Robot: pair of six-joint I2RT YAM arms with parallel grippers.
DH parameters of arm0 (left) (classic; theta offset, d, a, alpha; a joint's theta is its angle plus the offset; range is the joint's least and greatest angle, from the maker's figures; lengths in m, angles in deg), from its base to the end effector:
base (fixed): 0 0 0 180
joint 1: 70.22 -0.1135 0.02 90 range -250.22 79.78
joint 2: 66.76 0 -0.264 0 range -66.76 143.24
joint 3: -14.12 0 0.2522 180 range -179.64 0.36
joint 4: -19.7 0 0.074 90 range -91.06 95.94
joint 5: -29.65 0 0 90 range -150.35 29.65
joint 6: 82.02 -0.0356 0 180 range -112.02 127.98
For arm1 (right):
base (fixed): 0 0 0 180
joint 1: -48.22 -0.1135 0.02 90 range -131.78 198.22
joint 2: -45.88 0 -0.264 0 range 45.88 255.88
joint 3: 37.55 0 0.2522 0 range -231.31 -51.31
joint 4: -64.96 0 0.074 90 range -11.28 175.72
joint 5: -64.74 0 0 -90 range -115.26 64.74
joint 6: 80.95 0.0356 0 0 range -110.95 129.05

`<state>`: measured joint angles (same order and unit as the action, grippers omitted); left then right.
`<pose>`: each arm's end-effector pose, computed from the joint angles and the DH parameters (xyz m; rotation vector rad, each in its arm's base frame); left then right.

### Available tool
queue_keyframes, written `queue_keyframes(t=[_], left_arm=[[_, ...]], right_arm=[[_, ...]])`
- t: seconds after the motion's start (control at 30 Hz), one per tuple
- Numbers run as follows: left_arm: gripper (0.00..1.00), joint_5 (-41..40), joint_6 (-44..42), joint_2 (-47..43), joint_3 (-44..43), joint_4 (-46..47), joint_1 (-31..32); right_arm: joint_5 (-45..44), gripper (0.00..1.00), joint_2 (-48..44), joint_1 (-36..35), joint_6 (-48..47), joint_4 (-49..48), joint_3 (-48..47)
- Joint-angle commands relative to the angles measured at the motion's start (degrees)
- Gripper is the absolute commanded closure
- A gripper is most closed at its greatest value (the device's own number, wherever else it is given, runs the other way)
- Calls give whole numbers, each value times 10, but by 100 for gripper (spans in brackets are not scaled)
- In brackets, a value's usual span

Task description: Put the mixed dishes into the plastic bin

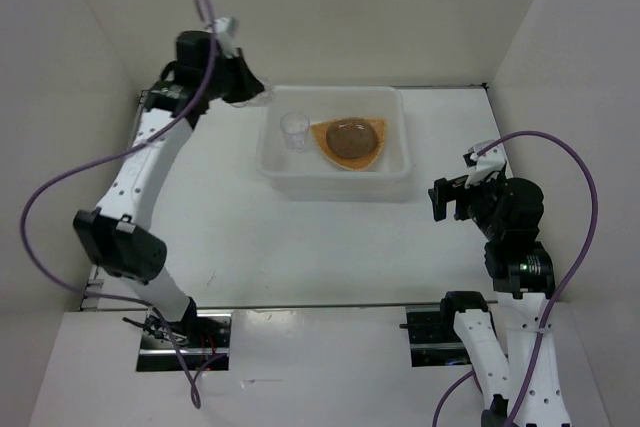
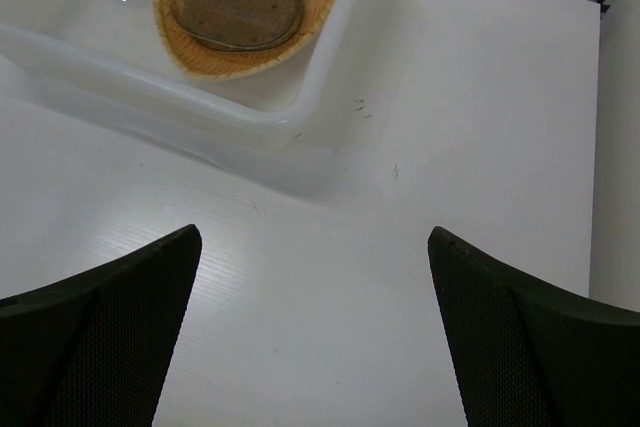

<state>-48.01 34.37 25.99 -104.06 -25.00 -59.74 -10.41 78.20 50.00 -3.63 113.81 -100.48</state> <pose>0.3557 -0.0735 0.4496 -0.1214 1.9473 -0.6361 0.1171 0.0055 0.3491 -0.3532 1.8453 0.0715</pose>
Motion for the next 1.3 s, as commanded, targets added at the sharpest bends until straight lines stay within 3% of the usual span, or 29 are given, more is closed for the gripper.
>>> queue_keyframes(t=[0.0, 0.13, 0.27, 0.5, 0.57, 0.63, 0.9, 1.03, 1.07, 1.1, 1.13, 1.17, 1.27], left_arm=[[100, -90, -74, 75, -39, -110, 81], [100, -185, -79, 146, -82, -190, 159], [100, -247, -92, 198, -88, -208, 200], [100, -282, -92, 282, -122, -213, 218], [95, -282, -86, 304, -141, -213, 218], [81, -282, -86, 320, -150, -213, 218], [60, -289, -81, 336, -170, -213, 218], [51, -326, -76, 329, -251, -273, 218], [49, -343, -76, 323, -302, -286, 218], [46, -349, -70, 304, -326, -297, 224], [41, -349, -61, 290, -343, -310, 224], [39, -349, -61, 272, -352, -310, 230], [31, -353, -50, 177, -345, -316, 250]], right_arm=[[8, 2, -4, -4, 1, -31, 1], [8, 2, -4, -4, 1, -31, 1], [8, 2, -9, -4, 1, -31, 1], [8, 2, -9, -4, 1, -31, 1], [8, 2, -9, -4, 1, -31, 1], [8, 2, -9, -4, 1, -31, 1], [3, 2, -15, -4, 1, -31, 1], [3, 2, -15, -4, 1, -31, 1], [3, 8, -9, -4, 1, -31, 1], [3, 24, -9, -4, 1, -31, 1], [3, 47, 1, -4, 1, -31, -7], [10, 78, 25, -4, -7, -31, -13], [47, 100, 122, -26, -69, -18, -87]])
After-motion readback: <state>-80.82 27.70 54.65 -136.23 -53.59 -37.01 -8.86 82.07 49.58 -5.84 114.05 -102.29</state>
